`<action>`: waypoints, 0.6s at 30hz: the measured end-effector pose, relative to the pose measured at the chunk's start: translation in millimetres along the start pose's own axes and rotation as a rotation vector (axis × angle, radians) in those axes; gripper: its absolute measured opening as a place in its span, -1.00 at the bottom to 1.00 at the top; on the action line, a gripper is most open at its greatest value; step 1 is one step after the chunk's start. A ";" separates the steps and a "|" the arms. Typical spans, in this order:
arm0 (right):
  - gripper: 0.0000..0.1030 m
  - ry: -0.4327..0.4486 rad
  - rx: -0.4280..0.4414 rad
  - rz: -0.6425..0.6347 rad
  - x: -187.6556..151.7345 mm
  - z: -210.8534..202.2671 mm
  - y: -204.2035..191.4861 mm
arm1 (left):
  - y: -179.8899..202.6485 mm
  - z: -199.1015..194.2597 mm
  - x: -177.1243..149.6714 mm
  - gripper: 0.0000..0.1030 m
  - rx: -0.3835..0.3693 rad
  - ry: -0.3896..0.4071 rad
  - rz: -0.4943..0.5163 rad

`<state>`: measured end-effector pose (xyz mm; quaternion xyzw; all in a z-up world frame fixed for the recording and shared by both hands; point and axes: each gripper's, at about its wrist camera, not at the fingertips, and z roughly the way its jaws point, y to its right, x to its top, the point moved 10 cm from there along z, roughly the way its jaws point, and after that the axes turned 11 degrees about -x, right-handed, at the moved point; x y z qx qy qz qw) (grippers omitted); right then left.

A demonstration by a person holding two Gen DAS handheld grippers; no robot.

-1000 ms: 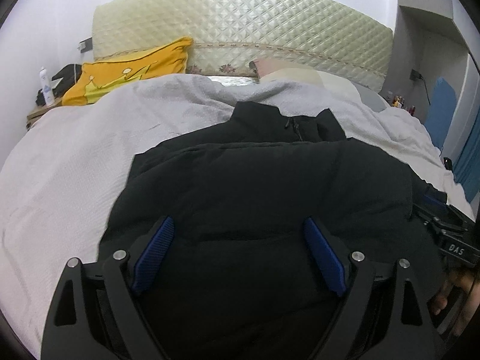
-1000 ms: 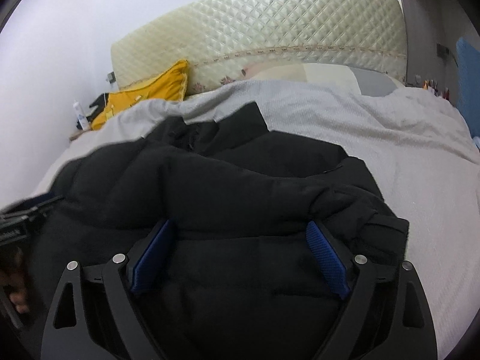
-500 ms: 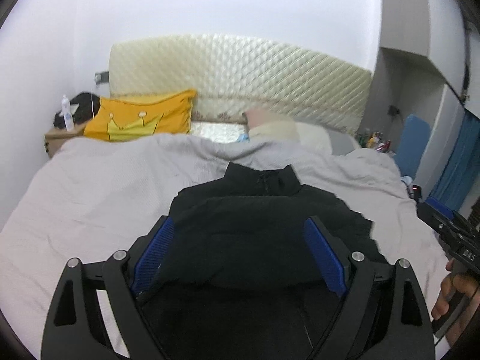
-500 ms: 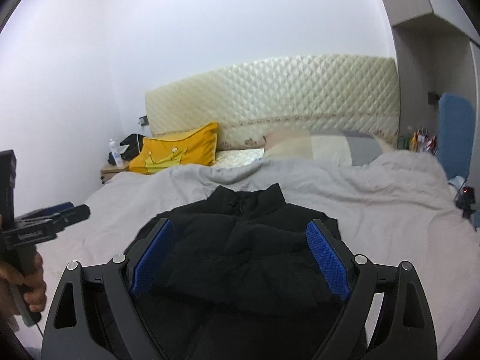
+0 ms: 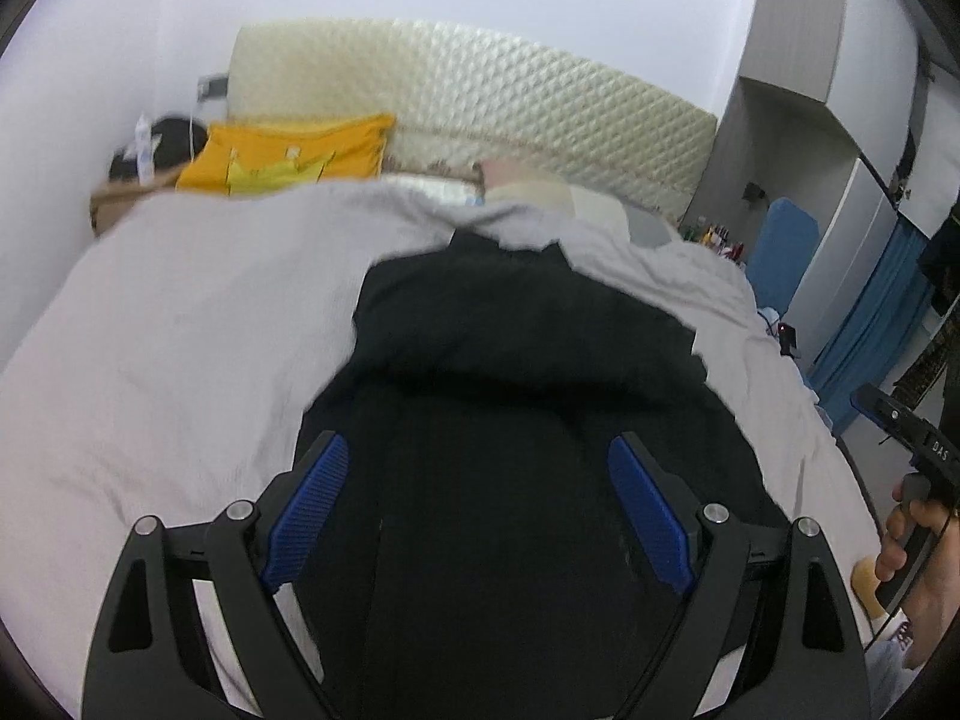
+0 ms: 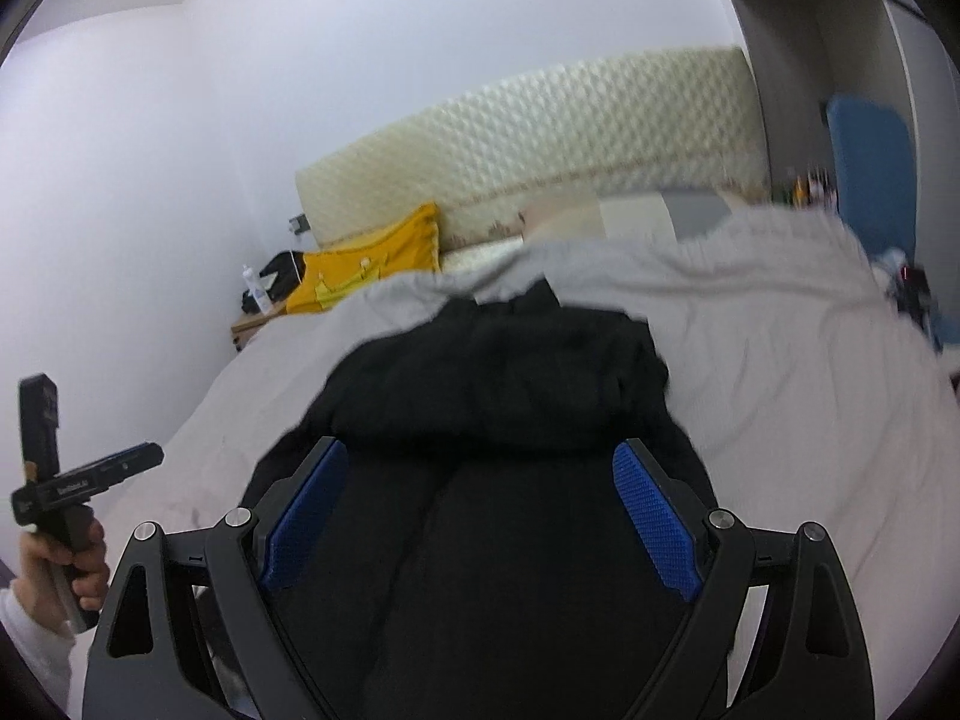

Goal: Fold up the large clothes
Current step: 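Grasp the jacket hem with both grippers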

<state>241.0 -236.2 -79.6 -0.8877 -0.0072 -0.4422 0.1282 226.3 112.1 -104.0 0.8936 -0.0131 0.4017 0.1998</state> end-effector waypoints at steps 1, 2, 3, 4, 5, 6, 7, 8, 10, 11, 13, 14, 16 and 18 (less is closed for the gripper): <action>0.74 -0.019 -0.002 0.010 -7.5 1.7 6.6 | -4.4 1.1 -7.1 0.73 -0.004 -0.013 -0.019; 0.74 -0.031 -0.004 0.017 -12.6 1.3 12.7 | -9.9 3.3 -15.8 0.73 -0.011 -0.031 -0.044; 0.74 -0.051 -0.003 0.026 -21.1 2.6 20.8 | -14.7 5.7 -24.4 0.73 -0.017 -0.050 -0.065; 0.74 -0.065 -0.001 0.032 -27.4 2.1 26.4 | -19.3 8.9 -32.0 0.73 -0.021 -0.069 -0.079; 0.74 -0.084 0.005 0.042 -34.7 3.8 34.0 | -22.2 10.3 -38.5 0.73 -0.024 -0.081 -0.086; 0.74 -0.105 0.008 0.054 -41.5 5.7 41.3 | -25.7 12.9 -45.6 0.73 -0.023 -0.096 -0.093; 0.74 -0.125 0.006 0.068 -48.5 8.4 49.4 | -29.0 15.4 -51.7 0.73 -0.021 -0.109 -0.101; 0.74 -0.139 0.004 0.079 -54.3 10.1 56.0 | -31.0 16.2 -57.5 0.73 -0.019 -0.119 -0.106; 0.74 -0.183 0.010 0.121 -67.9 18.1 73.5 | -39.2 24.0 -68.6 0.73 -0.016 -0.155 -0.128; 0.74 -0.198 0.013 0.137 -72.1 21.0 79.5 | -41.9 27.6 -73.9 0.73 -0.013 -0.176 -0.136; 0.74 -0.240 0.010 0.179 -85.7 28.4 96.5 | -48.6 39.4 -84.9 0.73 -0.024 -0.238 -0.159; 0.74 -0.261 0.002 0.191 -91.4 31.9 104.4 | -52.1 42.6 -86.5 0.73 -0.021 -0.253 -0.170; 0.74 -0.311 -0.018 0.228 -105.4 39.7 122.3 | -59.7 48.4 -92.1 0.73 -0.010 -0.272 -0.193; 0.74 -0.343 -0.010 0.280 -116.7 42.4 133.7 | -69.5 53.4 -99.5 0.73 -0.013 -0.288 -0.231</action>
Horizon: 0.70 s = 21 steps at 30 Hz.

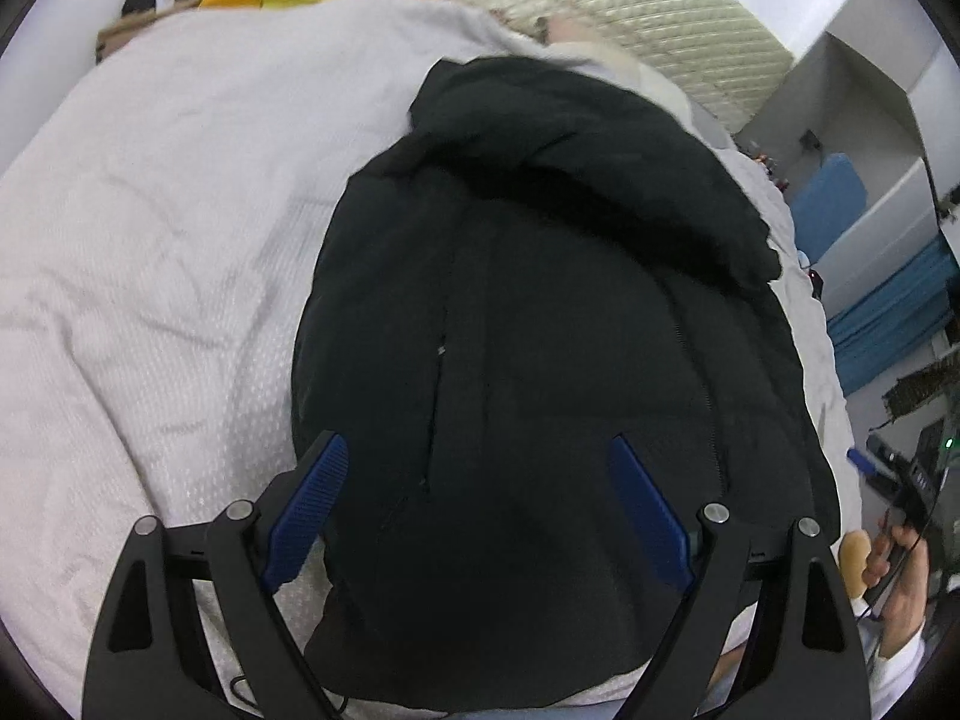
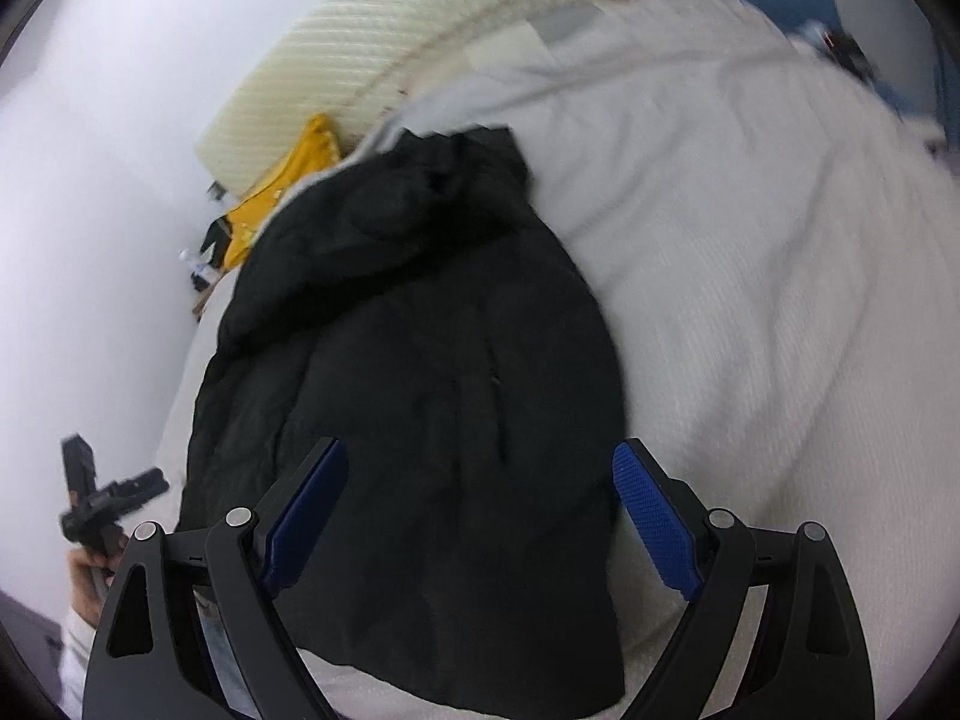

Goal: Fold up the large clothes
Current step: 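Grasp the jacket hem with both grippers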

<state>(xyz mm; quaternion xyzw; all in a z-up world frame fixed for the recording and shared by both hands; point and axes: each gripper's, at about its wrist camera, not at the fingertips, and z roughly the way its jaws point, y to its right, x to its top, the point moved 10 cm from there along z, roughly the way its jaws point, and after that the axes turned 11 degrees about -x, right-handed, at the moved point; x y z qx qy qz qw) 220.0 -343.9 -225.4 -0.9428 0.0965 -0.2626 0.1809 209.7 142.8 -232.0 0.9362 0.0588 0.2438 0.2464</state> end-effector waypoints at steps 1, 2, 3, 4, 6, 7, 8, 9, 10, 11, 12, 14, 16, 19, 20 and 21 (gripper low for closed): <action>0.74 -0.014 0.014 0.024 -2.7 2.6 4.6 | -6.9 2.4 -0.8 0.73 -0.002 -0.007 -0.024; 0.74 -0.024 0.021 0.039 -5.4 5.2 7.9 | -13.0 3.5 -1.1 0.73 0.005 -0.010 -0.044; 0.74 -0.040 0.027 0.055 -8.6 7.8 11.7 | -20.0 5.2 -2.0 0.73 0.012 -0.011 -0.070; 0.74 -0.064 0.022 0.065 -13.2 12.9 16.2 | -24.2 6.6 -1.9 0.73 0.011 -0.012 -0.090; 0.74 -0.094 0.005 0.078 -20.5 19.5 22.3 | -35.2 9.8 -4.7 0.73 0.000 -0.021 -0.146; 0.74 -0.109 0.017 0.089 -23.4 22.0 23.3 | -39.3 11.1 -6.3 0.73 -0.010 -0.027 -0.172; 0.74 -0.120 0.030 0.099 -25.3 22.8 23.0 | -42.4 12.2 -7.2 0.73 -0.016 -0.033 -0.188; 0.74 -0.135 0.044 0.116 -28.0 25.9 24.0 | -46.8 13.2 -9.1 0.73 -0.015 -0.041 -0.204; 0.74 -0.145 0.047 0.130 -28.7 27.8 25.4 | -49.8 13.9 -10.2 0.73 -0.010 -0.044 -0.216; 0.74 -0.152 0.051 0.140 -29.0 29.6 26.6 | -53.6 14.5 -12.0 0.73 -0.012 -0.046 -0.235; 0.74 -0.158 0.054 0.149 -28.8 31.8 28.3 | -56.4 16.1 -14.1 0.73 -0.028 -0.051 -0.259; 0.74 -0.172 0.060 0.162 -29.6 36.8 31.7 | -57.9 21.9 -18.1 0.73 -0.072 -0.077 -0.301; 0.74 -0.200 0.068 0.181 -33.1 43.2 34.6 | -55.3 27.5 -22.1 0.73 -0.137 -0.104 -0.334; 0.74 -0.234 0.103 0.215 -38.4 51.5 31.4 | -41.4 34.7 -27.3 0.73 -0.185 -0.133 -0.324; 0.74 -0.244 0.109 0.221 -40.2 53.3 30.4 | -37.9 36.1 -28.8 0.72 -0.199 -0.139 -0.321; 0.74 -0.257 0.115 0.220 -42.6 55.9 28.9 | -33.1 37.8 -30.3 0.72 -0.213 -0.145 -0.318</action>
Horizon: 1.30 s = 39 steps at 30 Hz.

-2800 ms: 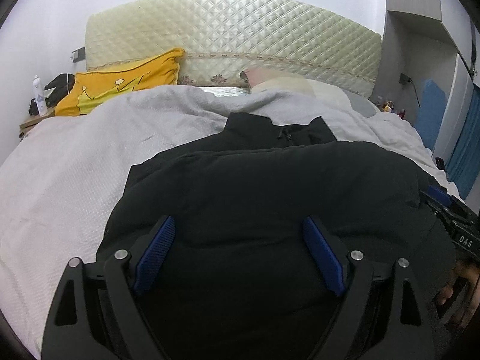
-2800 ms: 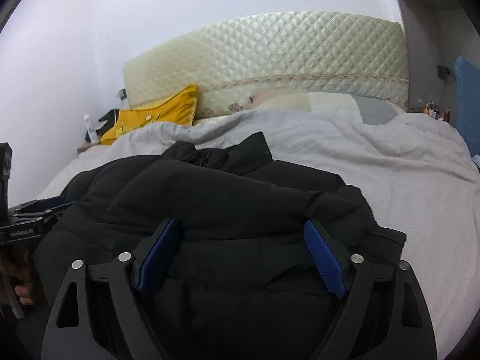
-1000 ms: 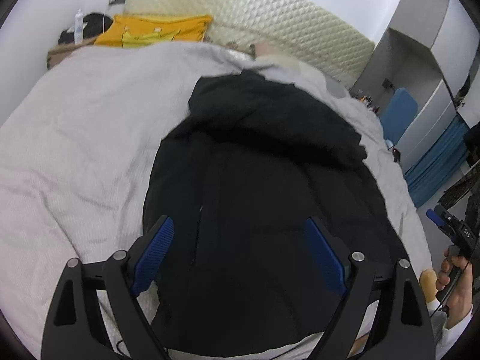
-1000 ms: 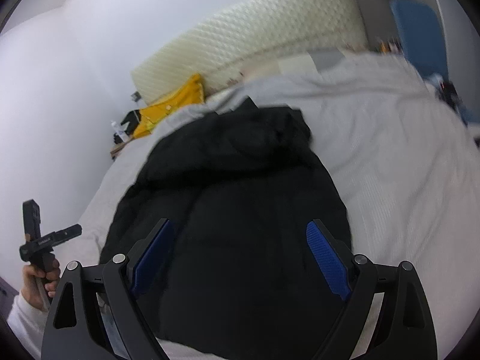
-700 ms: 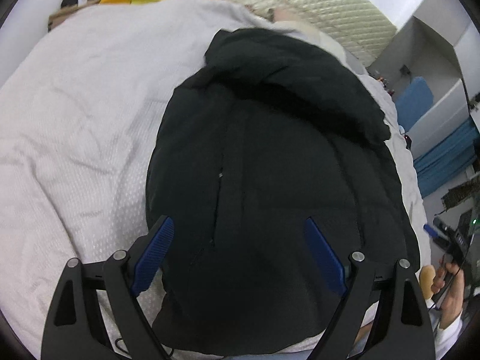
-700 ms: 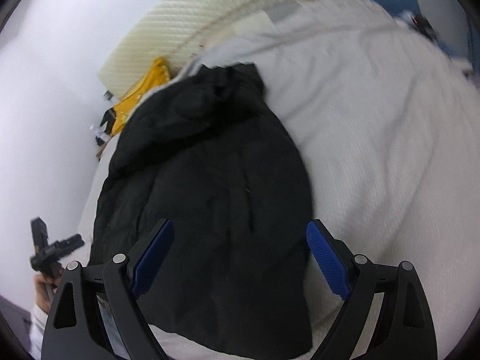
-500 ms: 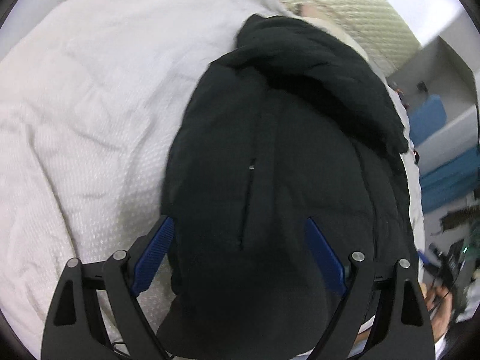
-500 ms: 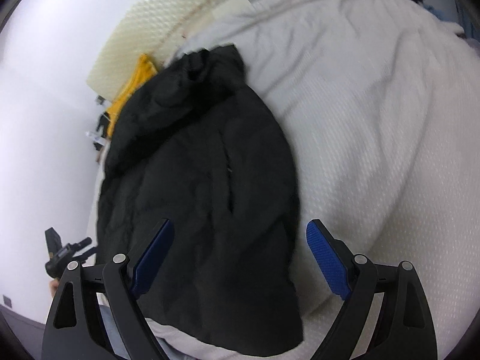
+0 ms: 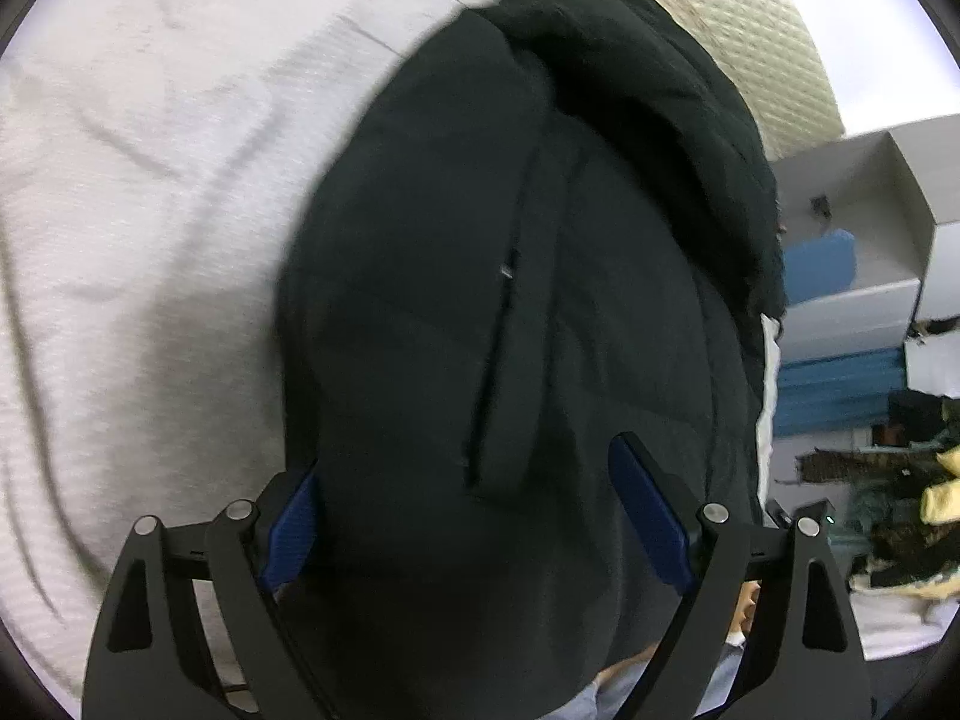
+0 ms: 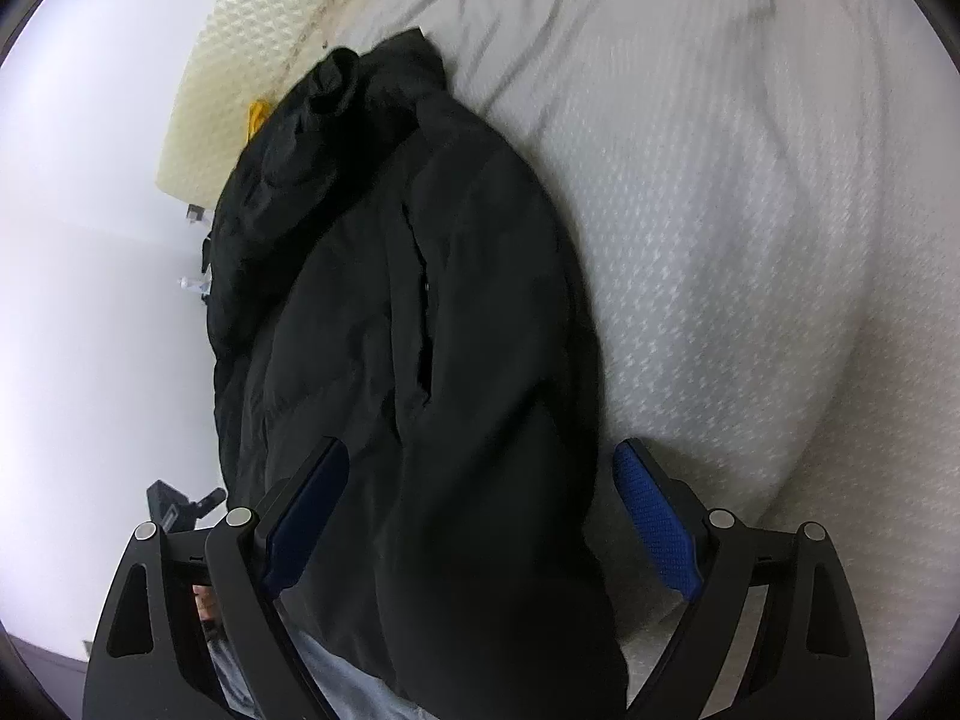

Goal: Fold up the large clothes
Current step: 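Grasp the jacket hem with both grippers, then lift the hem with both grippers and fold it toward the collar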

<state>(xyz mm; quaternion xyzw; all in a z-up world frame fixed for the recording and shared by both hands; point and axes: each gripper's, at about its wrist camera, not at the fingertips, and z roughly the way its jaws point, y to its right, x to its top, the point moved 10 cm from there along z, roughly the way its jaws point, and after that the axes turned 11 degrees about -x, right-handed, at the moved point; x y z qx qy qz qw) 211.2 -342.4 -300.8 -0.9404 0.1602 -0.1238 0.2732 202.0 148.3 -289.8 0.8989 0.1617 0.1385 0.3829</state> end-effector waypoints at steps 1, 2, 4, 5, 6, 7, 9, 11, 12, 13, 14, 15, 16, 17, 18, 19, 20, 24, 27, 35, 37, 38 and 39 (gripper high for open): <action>0.75 -0.009 0.005 -0.004 -1.5 2.1 -2.7 | 4.3 3.7 -3.8 0.71 -0.018 -0.014 0.006; 0.75 -0.016 0.015 -0.010 -2.2 3.3 -5.7 | 7.9 6.2 -5.3 0.71 -0.031 -0.024 0.012; 0.75 -0.027 0.057 -0.020 -3.6 3.8 -14.3 | 15.1 10.7 -9.5 0.71 -0.064 -0.041 0.023; 0.75 -0.031 0.091 -0.025 -4.4 3.3 -20.3 | 19.1 11.8 -11.1 0.71 -0.088 -0.047 0.024; 0.75 -0.037 0.116 -0.031 -5.1 4.0 -25.7 | 23.6 12.8 -12.9 0.70 -0.116 -0.053 0.026; 0.75 -0.048 0.149 -0.047 -7.7 3.9 -33.4 | 28.3 13.4 -13.3 0.70 -0.137 -0.059 0.029; 0.75 -0.048 0.170 -0.075 -9.8 2.9 -42.3 | 34.0 15.6 -12.0 0.70 -0.170 -0.064 0.028; 0.75 -0.048 0.154 -0.096 -10.1 5.4 -44.4 | 34.3 18.6 -12.0 0.70 -0.163 -0.073 0.031; 0.75 -0.051 0.136 -0.093 -10.8 8.0 -42.7 | 33.1 21.5 -12.4 0.70 -0.145 -0.079 0.033; 0.75 -0.060 0.117 -0.083 -11.7 11.9 -39.0 | 30.1 25.7 -13.4 0.70 -0.124 -0.091 0.034; 0.75 -0.070 0.098 -0.070 -11.6 17.2 -35.4 | 25.5 25.2 -12.4 0.70 -0.105 -0.103 0.033; 0.75 -0.079 0.081 -0.056 -12.9 21.0 -31.7 | 22.5 30.3 -13.6 0.70 -0.076 -0.119 0.032; 0.75 -0.084 0.076 -0.047 -14.7 23.5 -30.1 | 21.4 33.6 -13.6 0.70 -0.062 -0.127 0.030; 0.75 -0.086 0.076 -0.049 -15.0 25.2 -31.0 | 20.9 36.7 -14.0 0.70 -0.057 -0.134 0.031; 0.75 -0.086 0.079 -0.059 -16.6 25.3 -34.0 | 22.3 38.7 -14.1 0.70 -0.060 -0.139 0.036; 0.75 -0.082 0.093 -0.069 -17.9 23.7 -39.7 | 24.6 39.8 -14.6 0.70 -0.069 -0.139 0.041; 0.75 -0.076 0.119 -0.074 -18.2 21.9 -46.2 | 26.8 40.6 -15.6 0.70 -0.077 -0.141 0.047; 0.68 -0.021 0.184 -0.146 -24.2 11.3 -72.6 | 38.0 45.8 -17.8 0.56 -0.102 -0.139 0.072; 0.27 0.007 0.186 -0.198 -27.7 6.4 -82.5 | 41.8 47.6 -18.2 0.34 -0.112 -0.122 0.079; -0.81 0.133 0.200 -0.248 -18.5 -22.6 -88.5 | 52.1 22.0 -11.9 -0.68 -0.165 -0.034 0.072; -0.83 0.166 0.226 -0.261 -17.6 -38.2 -90.5 | 58.7 7.5 -10.0 -0.73 -0.198 0.000 0.068; -0.84 0.186 0.235 -0.275 -17.9 -46.8 -92.8 | 61.7 2.3 -9.4 -0.75 -0.208 0.010 0.069; -0.84 0.198 0.238 -0.286 -19.2 -54.3 -94.3 | 65.7 -5.2 -9.7 -0.76 -0.219 0.021 0.077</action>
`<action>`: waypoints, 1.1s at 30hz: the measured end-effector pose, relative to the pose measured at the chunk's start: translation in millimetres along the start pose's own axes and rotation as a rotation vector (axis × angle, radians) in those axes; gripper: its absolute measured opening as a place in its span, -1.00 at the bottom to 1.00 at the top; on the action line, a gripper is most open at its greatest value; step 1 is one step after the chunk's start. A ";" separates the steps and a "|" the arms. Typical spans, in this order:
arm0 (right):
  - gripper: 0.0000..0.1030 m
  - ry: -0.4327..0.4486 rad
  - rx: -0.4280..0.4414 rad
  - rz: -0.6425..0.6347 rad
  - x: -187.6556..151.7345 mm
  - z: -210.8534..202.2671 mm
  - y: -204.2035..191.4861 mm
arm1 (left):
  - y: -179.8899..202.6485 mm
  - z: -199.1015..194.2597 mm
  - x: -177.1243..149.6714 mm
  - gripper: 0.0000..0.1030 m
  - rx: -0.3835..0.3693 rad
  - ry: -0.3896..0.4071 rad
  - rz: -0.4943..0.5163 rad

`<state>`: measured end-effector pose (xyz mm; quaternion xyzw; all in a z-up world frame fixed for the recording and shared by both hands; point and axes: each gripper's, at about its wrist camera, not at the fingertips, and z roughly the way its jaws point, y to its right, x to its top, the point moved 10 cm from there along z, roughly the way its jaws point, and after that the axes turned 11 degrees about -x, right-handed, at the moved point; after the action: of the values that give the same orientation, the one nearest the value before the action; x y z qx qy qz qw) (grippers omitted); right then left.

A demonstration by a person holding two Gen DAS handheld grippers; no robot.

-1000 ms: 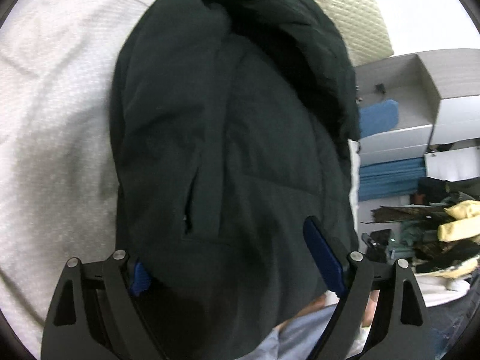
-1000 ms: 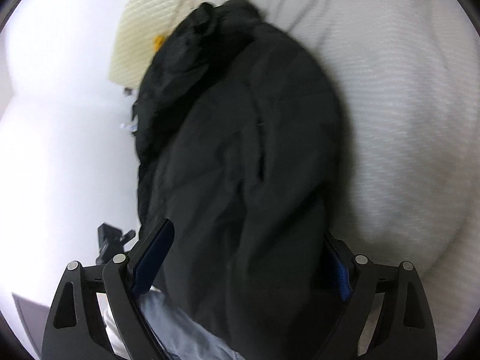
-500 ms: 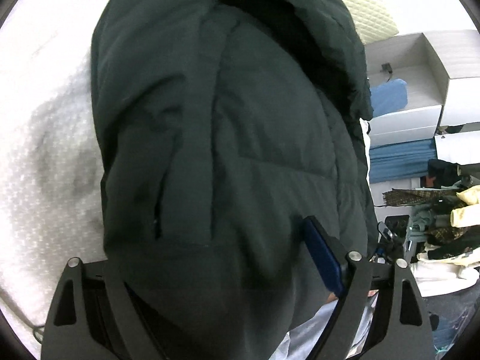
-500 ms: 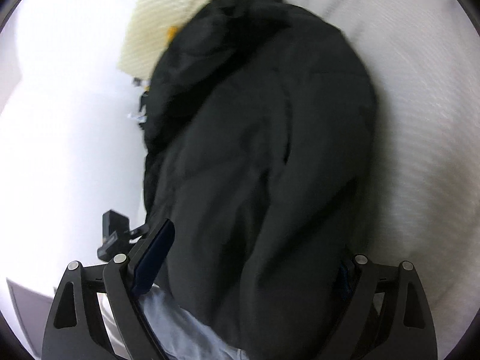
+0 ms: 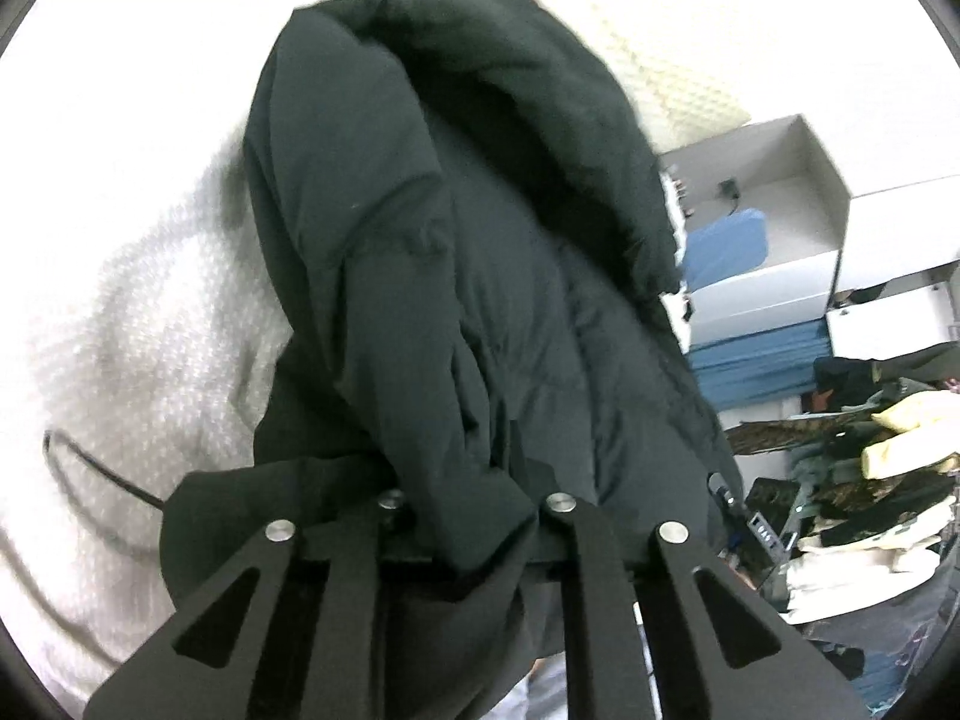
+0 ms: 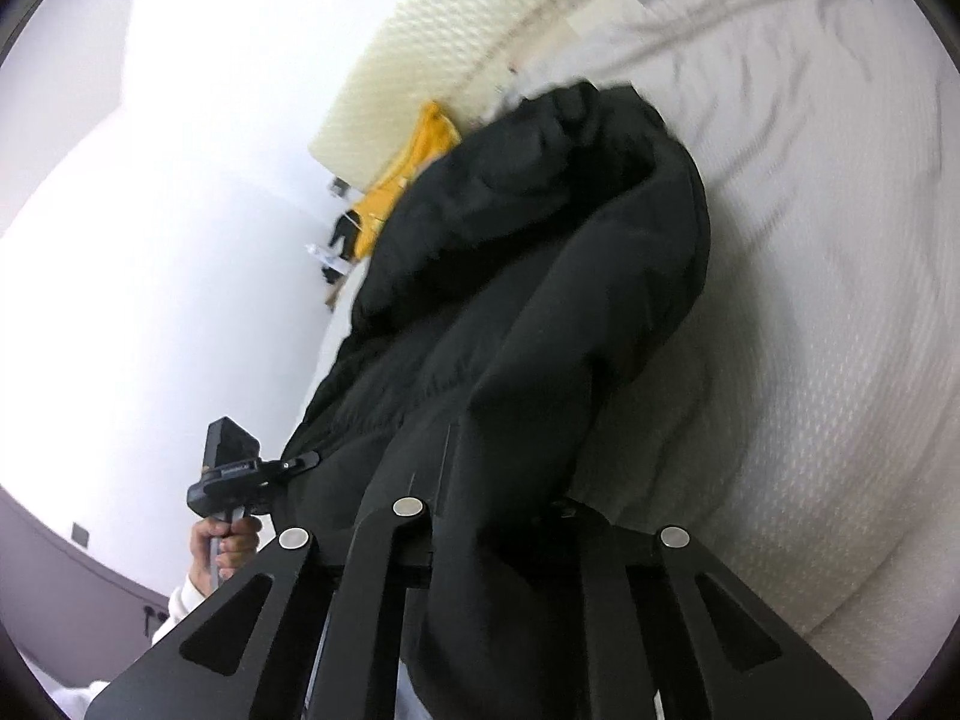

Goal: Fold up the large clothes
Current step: 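Lift the hem with both grippers and fold it toward the collar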

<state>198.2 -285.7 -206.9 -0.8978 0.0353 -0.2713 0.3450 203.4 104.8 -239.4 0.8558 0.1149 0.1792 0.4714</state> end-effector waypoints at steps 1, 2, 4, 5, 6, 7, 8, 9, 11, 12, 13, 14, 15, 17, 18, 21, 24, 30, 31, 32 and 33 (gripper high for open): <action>-0.84 0.010 0.014 0.003 0.1 -5.8 -2.7 | 3.1 -4.9 -0.2 -0.77 -0.007 0.004 0.007; -0.85 0.021 0.040 0.018 -0.4 -11.5 -6.6 | 7.9 -10.5 -1.1 -0.77 -0.016 0.007 0.012; -0.85 0.045 0.072 0.030 -2.2 -26.4 -12.2 | 16.4 -23.4 -2.5 -0.78 -0.034 0.014 0.021; -0.85 0.061 0.083 0.031 -2.1 -35.7 -14.0 | 21.8 -31.0 -3.5 -0.78 -0.044 0.019 0.027; -0.85 0.079 0.096 0.034 -2.5 -46.8 -18.2 | 28.3 -39.9 -4.7 -0.78 -0.059 0.025 0.032; -0.85 0.095 0.111 0.039 -4.6 -58.9 -21.2 | 33.8 -42.6 -4.4 -0.78 -0.068 0.028 0.036; -0.85 0.104 0.121 0.041 -5.5 -66.5 -25.0 | 40.5 -50.2 -6.1 -0.78 -0.078 0.031 0.046; -0.85 0.116 0.135 0.042 -8.7 -78.6 -30.4 | 45.4 -55.9 -8.3 -0.78 -0.085 0.034 0.054; -0.85 0.127 0.149 0.033 -15.8 -95.2 -40.6 | 56.6 -68.7 -14.3 -0.78 -0.101 0.038 0.067; -0.85 0.133 0.160 0.026 -20.7 -107.2 -47.1 | 61.7 -75.1 -18.2 -0.79 -0.109 0.039 0.075; -0.85 0.141 0.169 0.018 -23.9 -117.6 -52.5 | 66.7 -81.8 -23.3 -0.79 -0.116 0.037 0.090; -0.85 0.147 0.173 0.010 -27.9 -124.7 -57.6 | 70.1 -85.5 -27.0 -0.79 -0.120 0.034 0.106; -0.85 0.159 0.181 0.003 -33.5 -136.9 -63.1 | 74.6 -92.9 -33.2 -0.79 -0.128 0.033 0.119; -0.85 0.172 0.215 0.019 -42.9 -153.0 -75.2 | 80.4 -103.0 -45.0 -0.79 -0.143 0.030 0.114; -0.85 0.183 0.216 0.006 -49.0 -161.3 -82.6 | 82.7 -110.6 -50.5 -0.79 -0.147 0.033 0.117; -0.85 0.207 0.229 -0.022 -68.8 -184.9 -101.1 | 87.6 -128.2 -63.1 -0.79 -0.169 0.036 0.110; -0.85 0.214 0.228 -0.042 -80.7 -193.5 -112.3 | 90.8 -139.0 -72.8 -0.79 -0.170 0.035 0.111; -0.85 0.210 0.205 0.013 -58.5 -175.9 -99.2 | 86.8 -125.5 -58.5 -0.77 -0.148 0.006 0.087; -0.85 0.210 0.209 0.024 -53.5 -174.2 -96.8 | 87.5 -124.1 -53.9 -0.76 -0.140 0.004 0.095; -0.85 0.210 0.214 0.032 -44.8 -168.8 -96.2 | 86.6 -122.1 -45.8 -0.75 -0.125 0.007 0.107; -0.85 0.210 0.213 0.047 -31.4 -158.9 -93.0 | 83.3 -115.8 -35.2 -0.74 -0.114 0.005 0.101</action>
<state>78.7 -302.6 -64.3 -0.8217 0.0633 -0.3578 0.4390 125.6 136.6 -118.9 0.8318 0.0626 0.2112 0.5095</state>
